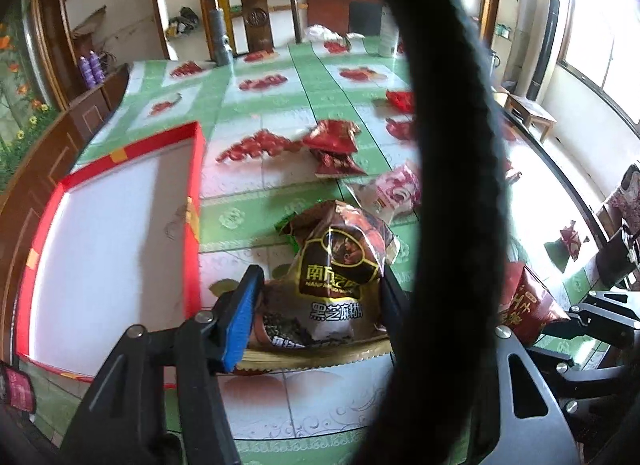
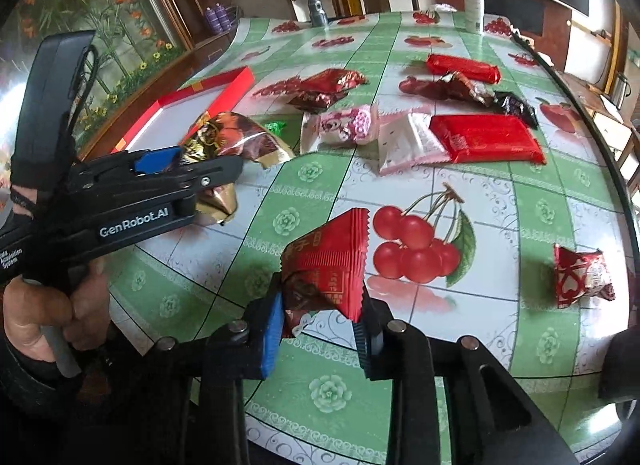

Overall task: Organize snacks
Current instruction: 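Grasp the brown sesame snack bag with left gripper while right grasps small red packet, then carry the brown bag and red packet over the white tray with both grippers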

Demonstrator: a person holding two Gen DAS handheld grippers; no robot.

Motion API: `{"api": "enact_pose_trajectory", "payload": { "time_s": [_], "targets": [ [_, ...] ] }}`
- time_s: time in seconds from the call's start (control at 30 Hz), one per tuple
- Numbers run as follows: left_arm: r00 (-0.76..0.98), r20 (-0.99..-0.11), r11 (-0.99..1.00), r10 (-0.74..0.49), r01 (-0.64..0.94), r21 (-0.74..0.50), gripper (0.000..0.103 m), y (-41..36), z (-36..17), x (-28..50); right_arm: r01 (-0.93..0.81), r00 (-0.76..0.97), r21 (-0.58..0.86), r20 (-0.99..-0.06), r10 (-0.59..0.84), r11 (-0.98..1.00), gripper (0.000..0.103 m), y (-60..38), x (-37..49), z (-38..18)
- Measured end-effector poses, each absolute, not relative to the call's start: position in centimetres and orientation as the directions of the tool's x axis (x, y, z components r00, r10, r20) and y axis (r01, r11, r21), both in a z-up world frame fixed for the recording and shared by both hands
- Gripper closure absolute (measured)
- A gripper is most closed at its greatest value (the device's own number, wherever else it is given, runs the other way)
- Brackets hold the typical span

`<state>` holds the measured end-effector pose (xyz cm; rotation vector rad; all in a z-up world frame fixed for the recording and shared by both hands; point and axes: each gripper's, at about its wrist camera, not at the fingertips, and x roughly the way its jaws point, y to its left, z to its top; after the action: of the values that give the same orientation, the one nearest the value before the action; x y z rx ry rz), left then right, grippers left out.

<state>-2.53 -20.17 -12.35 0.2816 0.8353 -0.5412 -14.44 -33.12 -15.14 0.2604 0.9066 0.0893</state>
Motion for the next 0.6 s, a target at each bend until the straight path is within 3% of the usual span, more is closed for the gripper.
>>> {"api": "enact_pose_trajectory", "payload": {
  "time_s": [0.6],
  "targets": [
    [0.658, -0.710, 0.916, -0.250, 0.398, 0.047, 0.045, -15.0, -9.6, -1.2, -0.032, 0.665, 0.268, -0.713, 0.220, 0.963, 0.073, -31.0, -12.9, -12.3]
  ]
}}
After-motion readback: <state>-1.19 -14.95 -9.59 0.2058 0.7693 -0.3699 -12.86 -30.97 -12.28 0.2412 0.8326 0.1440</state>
